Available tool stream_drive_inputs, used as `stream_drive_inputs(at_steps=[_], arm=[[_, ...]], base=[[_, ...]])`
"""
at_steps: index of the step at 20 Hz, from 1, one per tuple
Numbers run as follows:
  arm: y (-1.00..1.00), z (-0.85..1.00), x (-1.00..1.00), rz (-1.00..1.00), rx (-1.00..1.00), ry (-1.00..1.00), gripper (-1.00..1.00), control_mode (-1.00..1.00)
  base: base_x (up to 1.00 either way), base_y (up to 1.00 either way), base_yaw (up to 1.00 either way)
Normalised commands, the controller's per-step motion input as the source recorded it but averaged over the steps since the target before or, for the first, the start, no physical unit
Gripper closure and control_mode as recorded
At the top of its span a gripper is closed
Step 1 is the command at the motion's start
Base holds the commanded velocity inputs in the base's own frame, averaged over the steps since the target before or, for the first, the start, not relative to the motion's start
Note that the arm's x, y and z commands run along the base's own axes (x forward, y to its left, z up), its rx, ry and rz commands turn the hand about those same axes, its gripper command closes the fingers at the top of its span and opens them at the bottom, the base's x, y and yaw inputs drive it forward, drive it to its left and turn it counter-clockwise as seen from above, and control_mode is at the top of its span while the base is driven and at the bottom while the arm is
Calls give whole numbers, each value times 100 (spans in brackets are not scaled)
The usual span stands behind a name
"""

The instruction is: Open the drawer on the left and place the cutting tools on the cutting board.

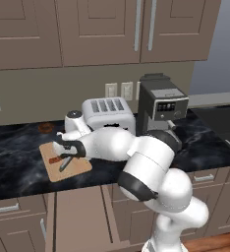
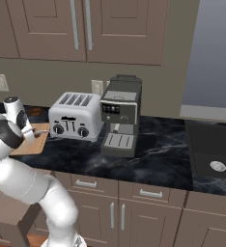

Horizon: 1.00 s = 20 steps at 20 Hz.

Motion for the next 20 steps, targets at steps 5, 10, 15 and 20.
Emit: stream_drive_inputs(at_steps=[5,10,15,20], arm=[[3,-9,24,0,0,2,-100,-100],[0,0,1,0,0,0,-100,-100],[-3,12,-87,1,0,-4,-100,-100],[-72,-7,-100,10,0,-13,-100,-100]], base=[[0,0,0],[0,0,0],[0,0,0],[0,0,0]])
